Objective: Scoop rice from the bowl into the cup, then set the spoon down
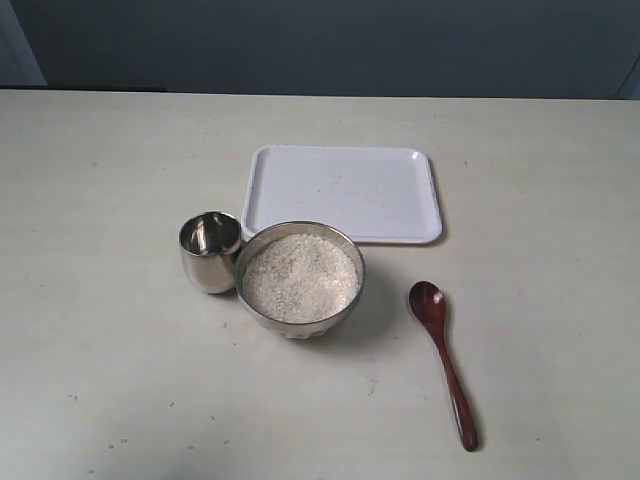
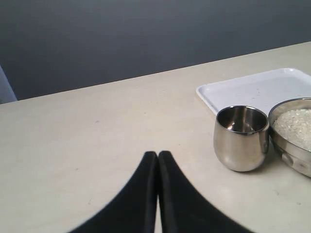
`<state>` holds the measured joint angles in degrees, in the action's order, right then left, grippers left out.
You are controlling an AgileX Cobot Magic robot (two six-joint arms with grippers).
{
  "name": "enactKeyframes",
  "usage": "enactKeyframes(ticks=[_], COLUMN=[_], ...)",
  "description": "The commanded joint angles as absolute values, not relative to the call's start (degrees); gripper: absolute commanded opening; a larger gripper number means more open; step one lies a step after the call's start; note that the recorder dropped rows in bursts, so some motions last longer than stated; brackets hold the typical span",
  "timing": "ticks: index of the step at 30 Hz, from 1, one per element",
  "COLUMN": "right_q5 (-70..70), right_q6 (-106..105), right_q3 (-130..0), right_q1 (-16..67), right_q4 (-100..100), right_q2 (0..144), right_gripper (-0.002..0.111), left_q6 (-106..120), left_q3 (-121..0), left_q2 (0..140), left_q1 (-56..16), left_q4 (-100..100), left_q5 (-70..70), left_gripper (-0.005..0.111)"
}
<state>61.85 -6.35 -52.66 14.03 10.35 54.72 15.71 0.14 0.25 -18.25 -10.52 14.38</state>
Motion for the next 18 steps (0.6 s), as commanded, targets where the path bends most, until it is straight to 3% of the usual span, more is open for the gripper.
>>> enactKeyframes(ticks=[1,7,15,18], right_q5=[67.8,67.1,54.7,52.1], right_q6=[0.8,13.5,7.0,7.0], right_q3=[-53.0,-52.9,-52.9,-52.9], right_q1=[22.5,33.2,44.3,45.8], right_q4=[6.1,1.0,4.5,4.4], right_q2=[67.6,80.5,91.1,93.1], right_gripper=[-0.001,-0.001,-0.001,0.007], left_q6=[15.6,15.6,15.6,15.6], left_q3=[0.0,0.0,0.0,0.0], left_q2=[0.0,0.0,0.0,0.0], left_q1=[-18.4,-18.4,-18.4,-18.4], left_q4=[-10.4,-10.4,-10.4,-10.4], left_q5=[13.7,13.7,13.7,13.7], left_gripper=[0.001,0.001,0.001,0.001])
